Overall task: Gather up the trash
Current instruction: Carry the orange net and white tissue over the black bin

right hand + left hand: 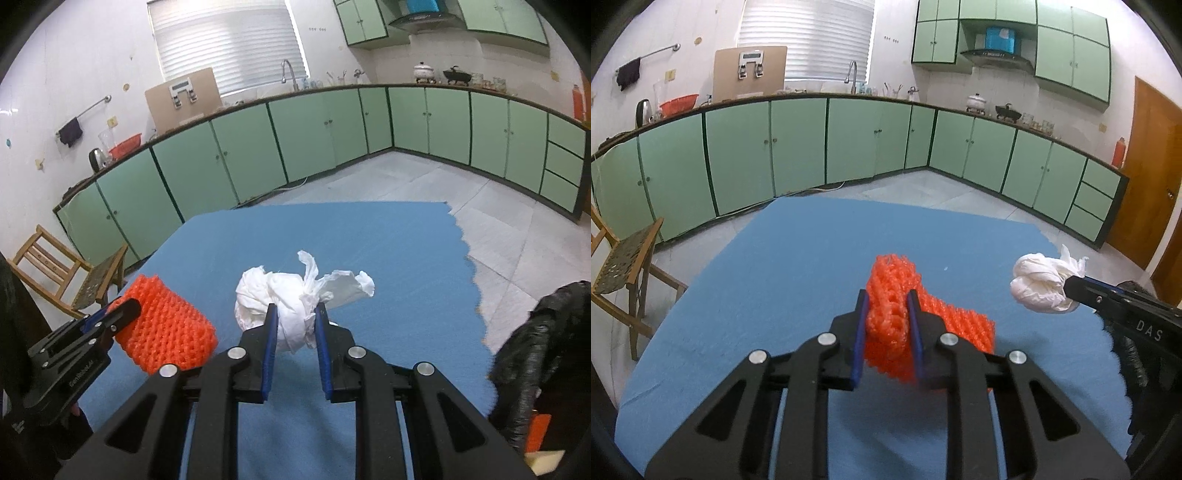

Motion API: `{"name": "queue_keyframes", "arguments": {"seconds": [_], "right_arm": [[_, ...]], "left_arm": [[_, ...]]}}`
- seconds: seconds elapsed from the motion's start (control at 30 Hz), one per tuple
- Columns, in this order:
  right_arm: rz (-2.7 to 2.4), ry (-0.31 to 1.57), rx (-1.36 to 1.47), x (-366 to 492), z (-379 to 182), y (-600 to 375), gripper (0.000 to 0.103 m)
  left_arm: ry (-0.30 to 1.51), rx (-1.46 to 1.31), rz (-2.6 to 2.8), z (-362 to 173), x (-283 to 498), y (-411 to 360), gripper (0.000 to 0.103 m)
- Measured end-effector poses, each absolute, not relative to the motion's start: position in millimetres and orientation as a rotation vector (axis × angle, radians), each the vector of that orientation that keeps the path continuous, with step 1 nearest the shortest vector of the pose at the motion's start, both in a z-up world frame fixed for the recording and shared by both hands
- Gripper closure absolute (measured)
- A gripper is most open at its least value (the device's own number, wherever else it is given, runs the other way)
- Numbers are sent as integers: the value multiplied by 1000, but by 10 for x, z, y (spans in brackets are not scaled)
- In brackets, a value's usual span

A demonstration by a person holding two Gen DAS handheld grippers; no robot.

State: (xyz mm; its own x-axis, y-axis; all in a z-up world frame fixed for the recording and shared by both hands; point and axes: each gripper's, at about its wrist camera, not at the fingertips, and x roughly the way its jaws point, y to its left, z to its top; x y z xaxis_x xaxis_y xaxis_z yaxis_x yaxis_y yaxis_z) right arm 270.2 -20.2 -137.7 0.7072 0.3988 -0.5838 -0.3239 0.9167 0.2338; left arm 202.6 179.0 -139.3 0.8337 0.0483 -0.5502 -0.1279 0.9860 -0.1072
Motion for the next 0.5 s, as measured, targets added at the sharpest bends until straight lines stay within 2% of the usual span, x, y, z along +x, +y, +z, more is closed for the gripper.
{"name": "queue_keyframes", "arguments": {"seconds": [0.5], "right_arm": [[288,593,159,2304,-1051,-1032,83]], "left_arm": [[494,-106,1,-1008,1942,1086,84]]}}
